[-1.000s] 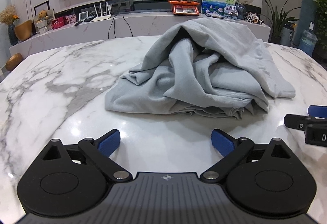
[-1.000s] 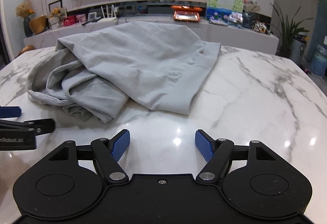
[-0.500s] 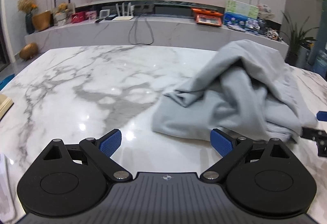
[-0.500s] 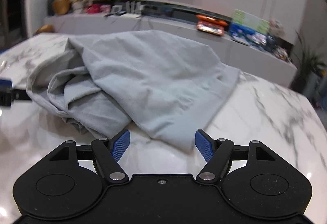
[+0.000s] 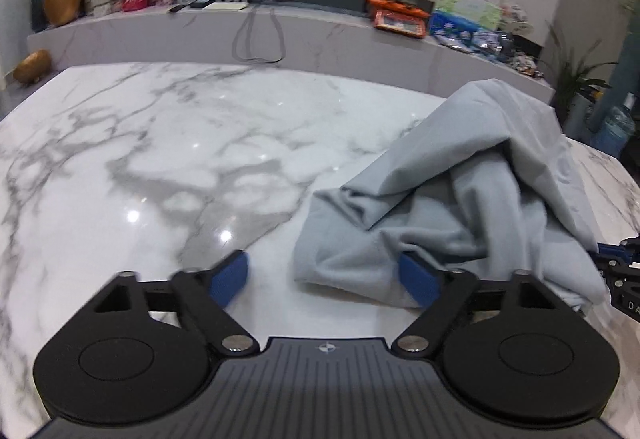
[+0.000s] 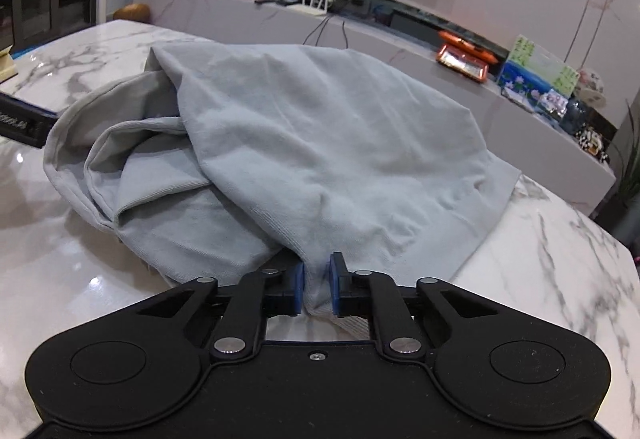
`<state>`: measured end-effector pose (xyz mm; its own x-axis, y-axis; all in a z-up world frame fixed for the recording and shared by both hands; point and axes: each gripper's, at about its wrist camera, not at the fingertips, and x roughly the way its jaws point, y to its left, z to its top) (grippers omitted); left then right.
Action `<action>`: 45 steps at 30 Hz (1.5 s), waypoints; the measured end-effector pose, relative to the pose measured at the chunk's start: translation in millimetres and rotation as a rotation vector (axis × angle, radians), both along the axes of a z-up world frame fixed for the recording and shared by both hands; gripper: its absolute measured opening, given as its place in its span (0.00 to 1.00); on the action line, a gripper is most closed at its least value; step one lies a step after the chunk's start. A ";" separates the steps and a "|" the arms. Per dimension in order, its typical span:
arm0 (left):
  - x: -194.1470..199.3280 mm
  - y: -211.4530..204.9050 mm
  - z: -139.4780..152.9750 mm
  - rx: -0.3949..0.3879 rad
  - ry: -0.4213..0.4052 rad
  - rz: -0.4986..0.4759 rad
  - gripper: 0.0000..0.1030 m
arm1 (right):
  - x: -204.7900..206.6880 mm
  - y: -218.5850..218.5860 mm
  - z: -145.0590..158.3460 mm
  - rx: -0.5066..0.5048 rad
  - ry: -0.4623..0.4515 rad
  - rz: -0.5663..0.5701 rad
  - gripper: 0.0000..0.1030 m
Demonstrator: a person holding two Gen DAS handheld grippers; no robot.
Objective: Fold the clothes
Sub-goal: 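Move the right gripper to the ribbed hem and close on it, then close the left gripper on the sweatshirt edge while the right gripper holds the hem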
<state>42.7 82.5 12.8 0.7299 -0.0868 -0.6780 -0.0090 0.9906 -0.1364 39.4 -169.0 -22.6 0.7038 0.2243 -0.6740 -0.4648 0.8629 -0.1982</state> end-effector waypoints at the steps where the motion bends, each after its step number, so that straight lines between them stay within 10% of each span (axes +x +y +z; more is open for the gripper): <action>1: 0.1 -0.6 0.6 -0.005 -0.002 -0.011 0.47 | 0.2 -0.3 0.8 -0.005 0.000 -0.001 0.03; 6: 0.9 -0.1 2.5 -0.076 0.015 -0.039 0.11 | -5.3 -13.1 16.1 -0.023 -0.036 -0.046 0.02; 27: -66.8 -27.8 171.7 0.078 -0.258 -0.152 0.08 | -40.2 -147.0 205.5 -0.125 -0.307 -0.465 0.01; 45: -52.7 -91.2 204.4 0.179 -0.319 -0.207 0.07 | -71.6 -194.0 262.6 -0.155 -0.398 -0.607 0.01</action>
